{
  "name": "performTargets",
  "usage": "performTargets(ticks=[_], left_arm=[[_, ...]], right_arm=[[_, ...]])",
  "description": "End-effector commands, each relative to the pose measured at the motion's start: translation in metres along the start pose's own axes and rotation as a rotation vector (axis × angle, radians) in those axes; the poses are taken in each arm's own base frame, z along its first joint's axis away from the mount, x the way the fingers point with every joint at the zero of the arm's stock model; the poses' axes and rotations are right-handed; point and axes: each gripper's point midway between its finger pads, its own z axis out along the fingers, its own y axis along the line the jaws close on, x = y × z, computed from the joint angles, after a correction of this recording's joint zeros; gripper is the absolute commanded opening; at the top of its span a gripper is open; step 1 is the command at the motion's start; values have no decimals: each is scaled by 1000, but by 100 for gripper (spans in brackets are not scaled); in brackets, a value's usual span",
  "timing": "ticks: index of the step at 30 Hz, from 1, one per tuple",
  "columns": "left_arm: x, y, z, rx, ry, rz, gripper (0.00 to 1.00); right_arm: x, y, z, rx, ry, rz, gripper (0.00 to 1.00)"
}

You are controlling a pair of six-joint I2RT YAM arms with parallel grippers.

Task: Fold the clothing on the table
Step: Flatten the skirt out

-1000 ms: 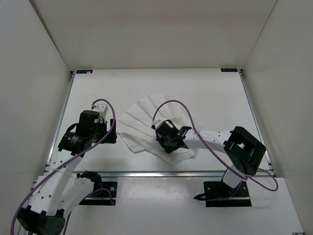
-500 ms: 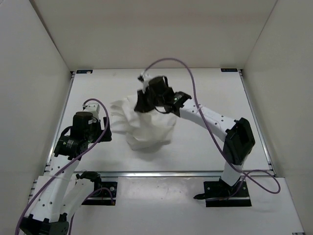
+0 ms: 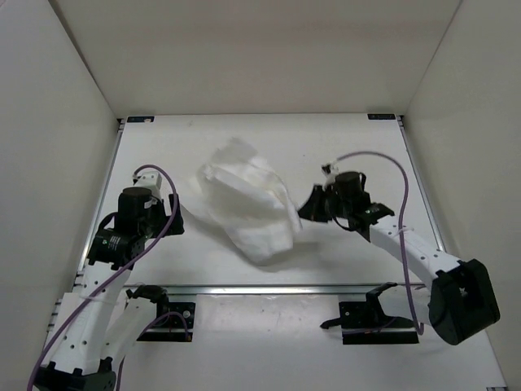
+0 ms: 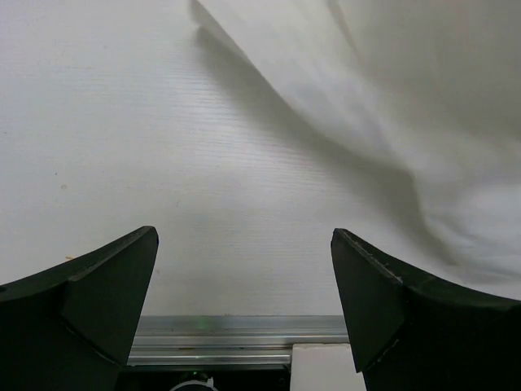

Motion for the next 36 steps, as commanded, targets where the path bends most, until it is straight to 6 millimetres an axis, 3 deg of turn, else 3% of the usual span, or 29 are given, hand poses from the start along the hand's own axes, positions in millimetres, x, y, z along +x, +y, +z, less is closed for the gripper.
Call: performTargets(ticks=[1,2,4,5,7,9,13,15,16,19,28,34,36], left_arm=[[-3,-4,0,20,-9,13,99],[-2,-6,1,31,-2,22,99],[-3,-25,-1,111,-6,11,98],[1,-31,1,144,7,12,98],[2,-65,-8,331,2,-28,94],[7,-97,-10,498,19,-60,84],[81,-144,8,684,220,-146,79],[111,-156,13,722,288,-184,79],[114,-162,13,753,294,-203,77],[147,-169,20,780,365,-296,76],[146,-163,58,635,288,-378,72],[154,-152,86,487,269,-328,73],[147,-154,94,478,231,-326,73]], right_arm=[[80,-42,-7,-5,174,179,0],[103,-56,-9,38,208,188,0],[124,-69,-9,71,234,171,0],[131,-74,-10,83,246,179,0],[137,-75,-9,70,257,187,0],[141,-78,-8,66,266,197,0],[135,-76,-4,55,250,171,0],[134,-76,-4,53,247,170,0],[131,-75,-2,50,241,172,0],[132,-75,0,50,245,163,0],[127,-69,3,0,221,153,0],[125,-70,2,-3,213,141,0],[126,-68,1,-9,211,141,0]])
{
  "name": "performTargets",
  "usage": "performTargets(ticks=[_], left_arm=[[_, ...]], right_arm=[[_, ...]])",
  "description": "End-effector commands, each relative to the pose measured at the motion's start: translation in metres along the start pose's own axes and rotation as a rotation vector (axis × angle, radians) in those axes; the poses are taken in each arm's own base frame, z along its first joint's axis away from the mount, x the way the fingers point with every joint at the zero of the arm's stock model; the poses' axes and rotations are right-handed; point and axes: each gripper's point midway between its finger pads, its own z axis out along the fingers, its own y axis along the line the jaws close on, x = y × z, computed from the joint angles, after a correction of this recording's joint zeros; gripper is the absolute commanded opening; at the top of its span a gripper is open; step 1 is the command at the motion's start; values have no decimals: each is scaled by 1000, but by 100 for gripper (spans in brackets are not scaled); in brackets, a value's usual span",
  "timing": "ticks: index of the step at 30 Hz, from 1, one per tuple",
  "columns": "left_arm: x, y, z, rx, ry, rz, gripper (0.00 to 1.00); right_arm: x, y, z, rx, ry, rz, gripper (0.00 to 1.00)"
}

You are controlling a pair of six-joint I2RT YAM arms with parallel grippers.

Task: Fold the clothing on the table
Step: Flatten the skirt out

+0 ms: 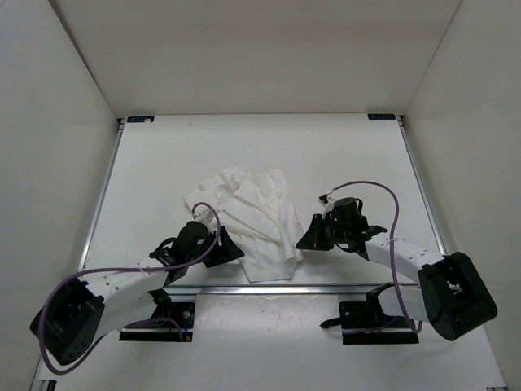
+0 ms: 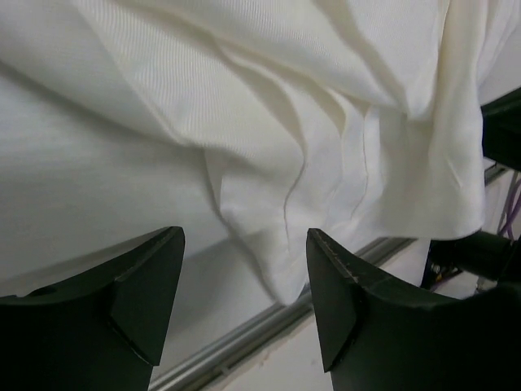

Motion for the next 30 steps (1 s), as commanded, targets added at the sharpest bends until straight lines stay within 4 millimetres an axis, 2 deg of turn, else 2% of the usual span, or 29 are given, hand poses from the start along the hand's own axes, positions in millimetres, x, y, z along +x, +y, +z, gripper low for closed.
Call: performTargets(ticks=[1,2,3,6,7,8,10,11,13,14,16,17,19,21,22,23,25,28,30], left_arm=[[-19,14,12,-87,-97,34,73],[-20,13,16,-92,-98,55,72],[-27,9,19,-84,-113,57,72],[-19,16,34,-120,-74,96,70],[-22,10,37,-93,-79,101,63],[-15,13,40,-93,-61,98,56],[-18,4,43,-50,-60,94,7],[-20,-2,43,-37,-64,105,0],[-27,-11,38,-39,-62,117,0],[-41,-17,31,-23,-95,131,0],[-80,-31,6,-30,-180,144,0],[-90,-33,-4,-52,-172,173,0],[-134,-42,-38,-43,-250,199,0],[-166,-51,-69,-54,-306,212,0],[-174,-50,-80,-62,-328,223,0],[-181,-56,-91,-63,-339,235,0],[-182,-59,-100,-81,-340,272,0],[-173,-58,-100,-71,-318,265,0],[-160,-54,-97,-50,-284,252,0]], right_arm=[[-14,11,-2,-45,-51,-54,0],[-9,11,-1,-48,-37,-53,0],[-14,12,-3,-48,-48,-47,0],[-16,13,-4,-57,-56,-60,0],[-13,9,-4,-47,-49,-45,0],[-16,11,-5,-57,-59,-58,0],[-17,9,-6,-51,-56,-51,1],[-16,11,-8,-63,-55,-51,0],[-25,15,-13,-73,-65,-68,0],[-24,17,-17,-74,-64,-84,0],[-37,23,-30,-84,-78,-79,0],[-46,23,-39,-81,-99,-82,0],[-64,30,-57,-99,-139,-91,0],[-85,31,-80,-85,-207,-96,0],[-90,35,-86,-91,-231,-108,0],[-94,35,-93,-85,-244,-105,0],[-97,43,-103,-105,-261,-121,0],[-91,56,-106,-129,-244,-144,0],[-89,58,-105,-128,-244,-149,0]])
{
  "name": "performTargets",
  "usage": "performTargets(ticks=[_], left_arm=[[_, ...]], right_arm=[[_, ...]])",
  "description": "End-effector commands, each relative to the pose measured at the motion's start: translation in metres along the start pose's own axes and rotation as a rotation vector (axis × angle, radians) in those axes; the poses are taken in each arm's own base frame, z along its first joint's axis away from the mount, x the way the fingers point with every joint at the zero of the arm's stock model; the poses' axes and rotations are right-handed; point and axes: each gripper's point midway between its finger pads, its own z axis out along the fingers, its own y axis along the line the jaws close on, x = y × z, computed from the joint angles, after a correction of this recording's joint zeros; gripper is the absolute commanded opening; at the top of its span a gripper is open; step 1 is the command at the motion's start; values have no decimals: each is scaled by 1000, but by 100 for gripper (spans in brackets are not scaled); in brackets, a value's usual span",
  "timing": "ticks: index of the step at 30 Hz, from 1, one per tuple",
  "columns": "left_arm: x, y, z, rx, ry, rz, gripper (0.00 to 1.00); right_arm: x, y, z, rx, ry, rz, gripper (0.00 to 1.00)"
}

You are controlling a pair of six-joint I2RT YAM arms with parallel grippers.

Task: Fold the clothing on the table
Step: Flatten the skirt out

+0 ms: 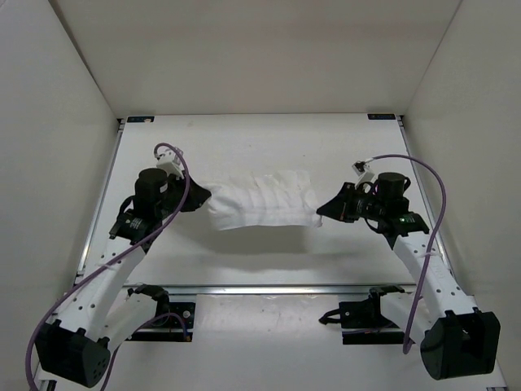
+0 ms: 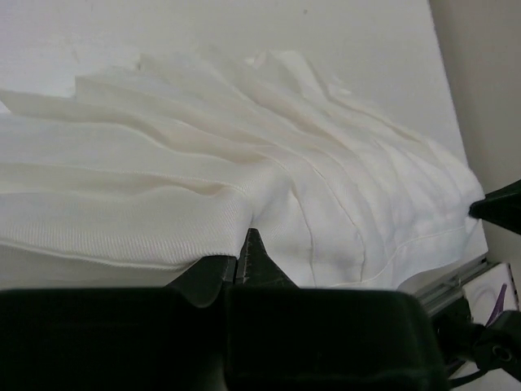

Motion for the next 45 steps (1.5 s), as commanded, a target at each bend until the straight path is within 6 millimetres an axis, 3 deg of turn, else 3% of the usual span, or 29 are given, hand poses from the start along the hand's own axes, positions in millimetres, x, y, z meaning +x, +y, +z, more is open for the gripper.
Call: performTargets(ticks=[1,6,9,10,11,12,13,14,15,16,17,18,19,21,23,24,26,27,29,30,31,32,33,35,36,37,39,42,45], left_arm=[[39,17,-6,-34,129,1,0],[54,23,-10,-32,188,-17,0],[25,19,14,-22,159,-7,0],[-6,5,19,10,118,6,0],[-15,8,36,25,157,-3,0],[-51,-3,45,46,126,10,0],[-91,-18,49,69,72,24,0],[-115,-23,47,67,31,28,0],[-145,-37,47,84,2,43,0],[-182,-58,28,108,-63,73,0],[-184,-52,37,95,-30,56,0],[-210,-65,24,118,-88,77,0],[-215,-69,23,121,-100,87,0],[-207,-66,25,115,-97,78,0],[-168,-40,45,91,-39,40,0],[-156,-33,46,90,-23,20,0],[-99,-4,68,65,65,-45,0],[-85,2,71,62,83,-75,0],[-24,36,90,15,169,-147,0],[-11,42,93,8,190,-179,11],[18,53,100,-2,243,-211,26],[39,65,102,-13,273,-240,50],[53,68,103,-1,306,-260,59],[91,72,96,-12,371,-285,65],[108,75,91,-26,394,-285,67],[111,70,88,-30,384,-261,68],[135,72,78,-65,408,-238,70],[152,66,67,-72,407,-208,72],[163,69,62,-92,415,-197,72]], right_arm=[[8,13,-6,-24,34,-18,0],[8,26,-12,-71,49,-3,1],[-17,39,6,-110,30,-35,0],[-36,43,17,-114,32,-45,0],[-65,53,24,-113,19,-98,0],[-81,57,30,-90,2,-125,0],[-108,78,34,-89,-25,-193,0],[-143,90,30,-41,-95,-252,0],[-155,98,31,-14,-120,-281,0],[-175,124,21,-36,-171,-339,0],[-191,137,12,-37,-210,-368,0],[-196,145,7,-45,-229,-371,0],[-207,142,0,-36,-256,-373,0],[-199,138,-7,-80,-244,-341,0],[-180,98,3,-56,-212,-276,0],[-162,75,12,-39,-167,-226,0],[-130,49,23,-29,-101,-160,0],[-117,39,26,-22,-77,-126,0],[-65,7,45,-1,1,-22,0],[-37,-11,50,13,21,45,0],[-25,-16,52,5,35,74,0],[-1,-28,57,6,49,123,0],[18,-37,61,0,67,157,0],[40,-45,66,2,103,183,1],[48,-54,68,23,125,196,4],[51,-58,69,36,132,194,7],[56,-63,70,59,147,194,30],[64,-65,68,90,149,184,43],[69,-72,63,137,142,178,44]])
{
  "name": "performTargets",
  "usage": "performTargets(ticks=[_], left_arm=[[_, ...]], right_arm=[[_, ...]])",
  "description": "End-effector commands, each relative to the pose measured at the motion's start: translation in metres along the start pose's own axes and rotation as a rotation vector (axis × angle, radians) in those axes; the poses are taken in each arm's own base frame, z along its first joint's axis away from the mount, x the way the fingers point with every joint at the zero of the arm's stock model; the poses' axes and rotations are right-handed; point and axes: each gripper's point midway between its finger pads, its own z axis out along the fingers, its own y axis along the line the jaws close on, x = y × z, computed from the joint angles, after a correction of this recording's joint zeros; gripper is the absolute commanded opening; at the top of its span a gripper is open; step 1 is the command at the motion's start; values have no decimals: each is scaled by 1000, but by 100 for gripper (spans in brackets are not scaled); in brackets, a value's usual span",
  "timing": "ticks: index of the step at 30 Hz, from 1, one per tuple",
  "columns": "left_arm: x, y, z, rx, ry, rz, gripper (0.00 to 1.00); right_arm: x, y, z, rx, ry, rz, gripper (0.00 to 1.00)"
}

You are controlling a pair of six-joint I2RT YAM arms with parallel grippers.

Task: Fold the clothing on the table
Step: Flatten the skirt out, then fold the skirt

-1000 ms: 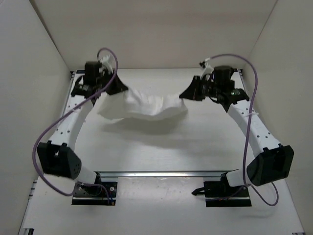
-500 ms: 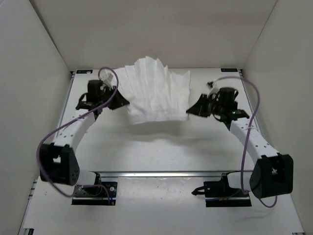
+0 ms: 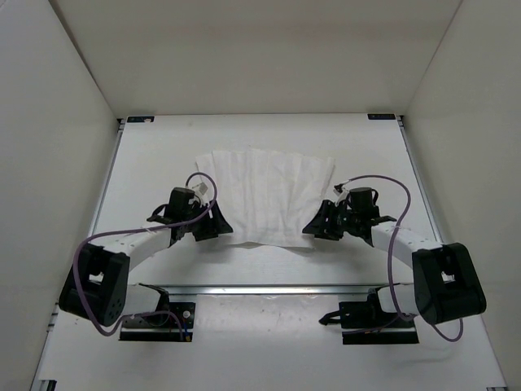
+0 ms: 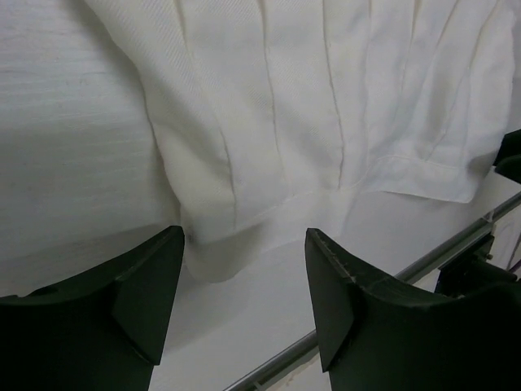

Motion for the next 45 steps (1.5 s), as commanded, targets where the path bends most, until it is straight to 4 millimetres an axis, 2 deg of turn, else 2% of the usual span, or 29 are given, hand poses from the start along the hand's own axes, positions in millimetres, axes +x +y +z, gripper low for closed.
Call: performTargets(ticks=[1,7,12,17,19,20,21,22,23,24,25,26,28,29,30,31,32,33,34,35,36,37,38,39,40,41,43,44,45], left_arm=[[-1,7,1,-29,-46,10,71],[19,18,-3,-80,-18,29,70],[25,26,-6,-80,-48,-1,70],[22,17,4,-49,-80,-13,66],[21,15,9,-50,-93,-6,61],[20,13,11,-41,-92,-8,55],[16,14,11,-41,-101,-8,44],[14,11,10,-34,-112,-11,39],[11,11,9,-35,-117,-16,20],[1,3,6,-18,-136,-5,3],[-9,4,2,-27,-160,1,0],[-29,-8,-3,-11,-194,18,0],[-75,-14,-17,-37,-247,51,0],[-111,-26,-27,-38,-288,76,0],[-149,-54,-47,-5,-347,102,0],[-165,-59,-50,-6,-348,124,0],[-195,-83,-68,4,-379,164,0],[-217,-107,-90,3,-427,191,0],[-224,-112,-99,-24,-450,212,0],[-231,-126,-117,-24,-477,240,0],[-225,-128,-118,-26,-467,243,0],[-218,-130,-126,-18,-478,254,0],[-200,-122,-123,-15,-459,241,0],[-175,-111,-117,-1,-430,220,0],[-146,-84,-93,-27,-369,183,0],[-134,-85,-97,6,-383,164,0],[-74,-47,-69,11,-291,96,0],[-60,-38,-62,8,-268,62,0],[-32,-23,-50,-3,-220,29,0]], right_arm=[[-12,2,-5,11,-85,-62,43],[5,-21,-7,63,-72,-25,45],[17,-28,-3,85,-34,-8,45],[33,-32,-2,95,-20,-2,44],[27,-29,-1,76,-43,-23,40],[27,-31,0,76,-37,-16,27],[25,-28,1,66,-38,-20,7],[25,-27,1,62,-28,-18,0],[22,-23,2,49,-26,-27,0],[11,-16,1,30,-40,-36,1],[6,-11,1,17,-47,-48,0],[-11,-1,-2,9,-72,-63,0],[-50,16,-5,-11,-125,-98,0],[-80,41,-12,-51,-163,-146,0],[-117,60,-23,-60,-209,-169,0],[-130,70,-24,-80,-203,-180,0],[-159,98,-40,-103,-254,-228,0],[-179,120,-54,-91,-293,-272,0],[-188,125,-60,-61,-324,-288,0],[-192,141,-71,-58,-342,-335,0],[-188,146,-74,-57,-347,-353,0],[-181,140,-77,-51,-354,-346,0],[-171,139,-76,-65,-340,-344,0],[-152,128,-70,-76,-310,-335,0],[-134,111,-62,-65,-278,-308,0],[-113,94,-53,-51,-242,-283,0],[-77,62,-37,-26,-164,-220,0],[-56,47,-29,-23,-124,-184,0],[-42,39,-26,-27,-99,-163,0]])
